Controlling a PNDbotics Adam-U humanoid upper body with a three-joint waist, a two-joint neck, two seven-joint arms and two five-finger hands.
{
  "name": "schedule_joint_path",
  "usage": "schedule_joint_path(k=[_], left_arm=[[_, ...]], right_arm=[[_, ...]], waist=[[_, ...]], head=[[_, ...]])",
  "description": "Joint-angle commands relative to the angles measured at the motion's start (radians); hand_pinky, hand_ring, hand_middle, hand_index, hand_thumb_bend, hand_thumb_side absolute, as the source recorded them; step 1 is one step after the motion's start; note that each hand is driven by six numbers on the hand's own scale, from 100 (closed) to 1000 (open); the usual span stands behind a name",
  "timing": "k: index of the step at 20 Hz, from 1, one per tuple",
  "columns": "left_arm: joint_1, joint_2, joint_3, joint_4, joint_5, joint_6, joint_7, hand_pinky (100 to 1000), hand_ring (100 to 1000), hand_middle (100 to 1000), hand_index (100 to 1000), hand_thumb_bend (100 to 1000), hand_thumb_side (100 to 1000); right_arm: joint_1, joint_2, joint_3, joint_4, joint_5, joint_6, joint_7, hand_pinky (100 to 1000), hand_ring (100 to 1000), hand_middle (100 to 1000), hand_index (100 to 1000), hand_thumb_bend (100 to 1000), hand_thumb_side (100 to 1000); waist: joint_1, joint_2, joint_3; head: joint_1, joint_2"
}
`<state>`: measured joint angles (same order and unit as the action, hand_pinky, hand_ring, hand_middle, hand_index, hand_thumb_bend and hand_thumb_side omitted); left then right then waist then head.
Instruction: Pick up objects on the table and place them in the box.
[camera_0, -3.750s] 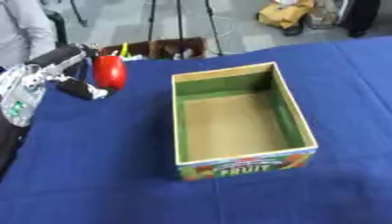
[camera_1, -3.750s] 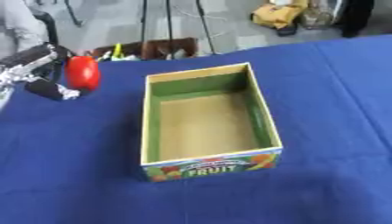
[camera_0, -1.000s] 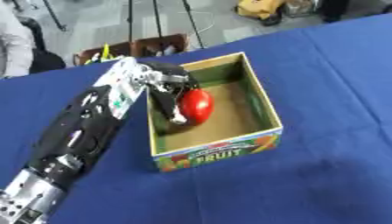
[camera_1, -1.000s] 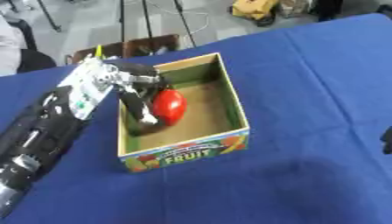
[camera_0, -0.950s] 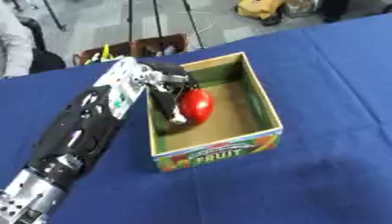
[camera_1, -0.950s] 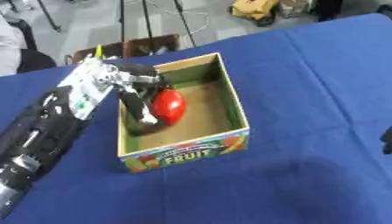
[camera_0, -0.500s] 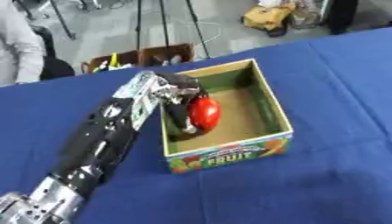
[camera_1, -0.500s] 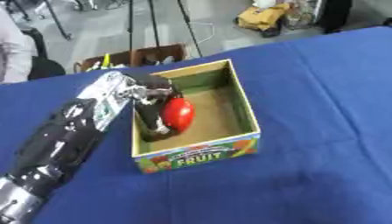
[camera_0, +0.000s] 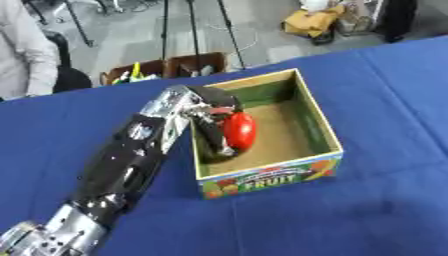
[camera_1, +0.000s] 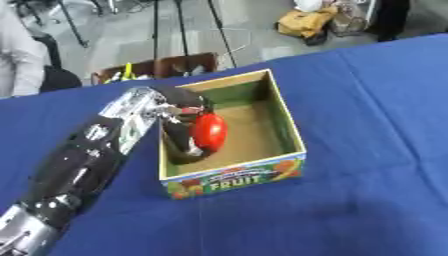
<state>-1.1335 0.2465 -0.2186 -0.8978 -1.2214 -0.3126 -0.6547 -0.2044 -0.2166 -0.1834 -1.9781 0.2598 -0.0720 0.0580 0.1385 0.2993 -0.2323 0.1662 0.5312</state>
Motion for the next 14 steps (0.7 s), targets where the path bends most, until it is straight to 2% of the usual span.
schedule_joint_path(k=[1, 6, 10, 14], left_arm=[[0.006, 0.001, -0.011, -0.007, -0.010, -0.012, -0.003, 627, 779, 858, 962, 299, 652], [0.003, 0.015, 0.014, -0.084, 0.128, -0.006, 0.014, 564, 741, 798, 936, 223, 686], [-0.010, 0.058, 0.043, -0.171, 0.310, 0.026, -0.007, 499, 694, 754, 908, 183, 706], [-0.018, 0.102, 0.061, -0.237, 0.470, 0.070, -0.051, 476, 672, 733, 895, 170, 719]], right_arm=[[-0.005, -0.007, 0.002, -0.017, 0.002, -0.001, -0.001, 284, 193, 232, 369, 100, 848], [-0.005, -0.006, 0.002, -0.015, 0.002, -0.001, -0.001, 284, 193, 232, 369, 100, 846], [-0.004, -0.007, 0.000, -0.015, 0.004, 0.000, -0.001, 283, 192, 232, 368, 100, 846], [-0.004, -0.008, 0.000, -0.014, 0.005, 0.003, -0.001, 283, 192, 232, 368, 100, 846]], waist=[[-0.014, -0.011, 0.000], [-0.015, -0.011, 0.001], [-0.013, -0.014, 0.005], [-0.011, -0.017, 0.008]], head=[[0.002, -0.009], [-0.009, -0.002], [-0.029, 0.008], [-0.044, 0.013]])
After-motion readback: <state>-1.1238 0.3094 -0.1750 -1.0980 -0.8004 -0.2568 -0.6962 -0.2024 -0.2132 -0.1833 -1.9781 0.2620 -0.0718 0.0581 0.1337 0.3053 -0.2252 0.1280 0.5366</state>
